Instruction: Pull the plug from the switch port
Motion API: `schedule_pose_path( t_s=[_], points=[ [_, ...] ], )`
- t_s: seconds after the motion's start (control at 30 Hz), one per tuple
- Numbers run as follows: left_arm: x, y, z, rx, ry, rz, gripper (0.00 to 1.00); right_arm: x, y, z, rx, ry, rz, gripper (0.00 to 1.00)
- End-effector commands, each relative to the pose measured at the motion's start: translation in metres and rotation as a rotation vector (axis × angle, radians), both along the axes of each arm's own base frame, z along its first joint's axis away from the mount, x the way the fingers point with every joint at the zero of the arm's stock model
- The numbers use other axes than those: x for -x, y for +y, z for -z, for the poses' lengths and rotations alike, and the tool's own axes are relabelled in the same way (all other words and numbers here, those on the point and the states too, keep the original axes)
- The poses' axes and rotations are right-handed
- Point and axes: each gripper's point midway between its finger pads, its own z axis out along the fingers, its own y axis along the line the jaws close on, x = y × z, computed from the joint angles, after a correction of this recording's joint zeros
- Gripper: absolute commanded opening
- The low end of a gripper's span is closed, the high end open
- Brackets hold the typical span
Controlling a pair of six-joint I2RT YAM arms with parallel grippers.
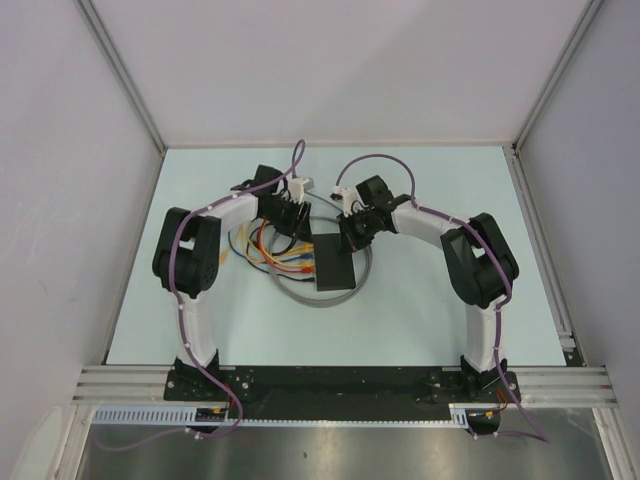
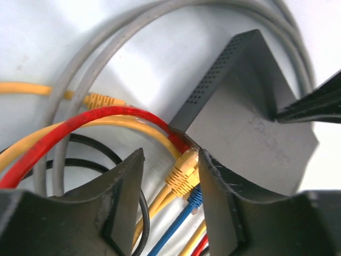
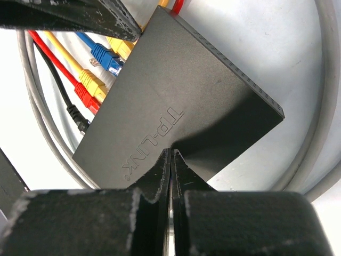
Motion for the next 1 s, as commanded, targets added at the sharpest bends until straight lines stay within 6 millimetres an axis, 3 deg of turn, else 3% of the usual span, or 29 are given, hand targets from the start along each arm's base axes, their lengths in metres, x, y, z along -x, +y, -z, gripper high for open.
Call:
schedule_pose_path(
  t_s=[0.0,0.27,0.63,0.97],
  points=[
    [0.004,-0.008,-0.012,0.132,0.077,0.055,0.49,-0.010,-0.001,0.001,0.026,-0.040,0.001,0.00],
    [0.010,0.000,0.002,0.159,0.155,0.049,0.47,-0.007,0.001,0.002,0.027,-0.040,-0.013,0.00],
    [0.011,-0.011,0.005,0.266,0.257,0.043,0.45,-0.003,0.005,0.002,0.036,-0.056,-0.043,0.01],
    [0.012,-0.013,0.011,0.283,0.292,0.042,0.36,0.001,0.007,0.005,0.052,-0.066,-0.064,0.02]
  ],
)
